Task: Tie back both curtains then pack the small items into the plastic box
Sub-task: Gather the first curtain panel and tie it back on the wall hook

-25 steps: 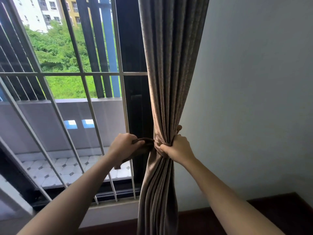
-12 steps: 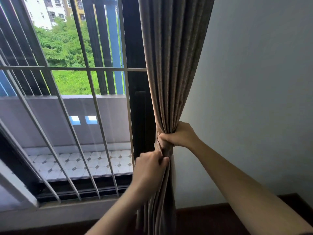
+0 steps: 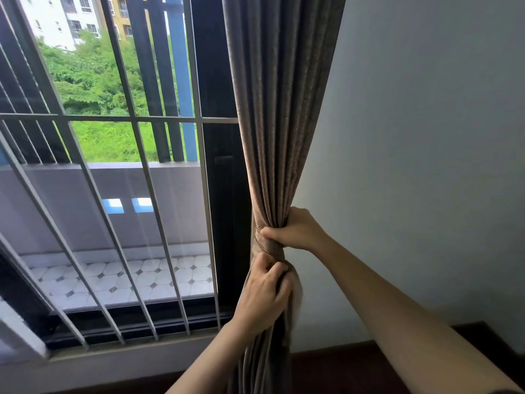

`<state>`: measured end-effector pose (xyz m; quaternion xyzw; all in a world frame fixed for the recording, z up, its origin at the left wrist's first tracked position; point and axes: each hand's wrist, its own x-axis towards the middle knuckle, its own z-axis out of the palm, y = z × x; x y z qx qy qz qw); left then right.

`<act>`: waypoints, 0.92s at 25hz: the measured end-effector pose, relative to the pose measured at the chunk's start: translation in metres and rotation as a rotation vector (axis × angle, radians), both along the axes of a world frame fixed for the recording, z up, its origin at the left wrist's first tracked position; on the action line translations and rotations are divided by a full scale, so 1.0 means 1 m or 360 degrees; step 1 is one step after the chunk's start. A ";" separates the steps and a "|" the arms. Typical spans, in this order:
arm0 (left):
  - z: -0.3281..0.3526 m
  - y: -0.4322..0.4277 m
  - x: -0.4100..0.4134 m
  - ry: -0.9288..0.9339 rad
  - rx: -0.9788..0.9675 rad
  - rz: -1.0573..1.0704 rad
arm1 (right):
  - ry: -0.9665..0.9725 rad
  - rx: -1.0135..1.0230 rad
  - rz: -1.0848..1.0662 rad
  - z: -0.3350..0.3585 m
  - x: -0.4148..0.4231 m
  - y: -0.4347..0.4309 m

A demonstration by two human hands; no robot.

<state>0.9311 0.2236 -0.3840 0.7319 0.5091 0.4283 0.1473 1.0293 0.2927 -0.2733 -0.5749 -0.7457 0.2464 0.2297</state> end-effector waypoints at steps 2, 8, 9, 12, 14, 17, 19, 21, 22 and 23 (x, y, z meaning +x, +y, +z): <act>-0.007 0.007 -0.005 0.0081 0.0122 -0.0042 | 0.0007 -0.0005 0.0024 0.003 -0.002 0.000; -0.012 0.024 0.002 -0.0433 0.0153 0.0259 | 0.0023 0.0015 0.0035 0.001 -0.004 -0.001; -0.014 0.025 0.004 -0.0639 0.0126 0.0405 | 0.0034 0.0025 0.0040 0.000 -0.004 0.000; -0.016 0.034 0.011 -0.0965 -0.0238 0.0671 | 0.0013 0.0002 0.0045 -0.003 -0.003 0.007; -0.017 0.041 0.012 -0.0906 -0.0323 0.0629 | -0.0011 -0.0009 0.0042 -0.003 -0.002 0.010; -0.011 0.048 0.011 -0.0878 -0.0332 0.0579 | -0.0032 0.0004 0.0039 -0.002 0.001 0.012; -0.006 0.050 0.009 -0.0878 -0.0306 0.0647 | 0.0056 -0.0118 0.0148 -0.003 0.007 0.011; -0.003 0.052 0.005 -0.0908 -0.0305 0.0703 | 0.0542 -0.0430 0.0272 -0.011 0.019 0.009; -0.003 0.055 0.003 -0.0931 -0.0324 0.0714 | 0.0855 -0.0528 0.0197 -0.022 0.025 0.009; -0.002 0.057 0.002 -0.0944 -0.0335 0.0721 | 0.1090 -0.0533 -0.0015 -0.039 0.030 0.009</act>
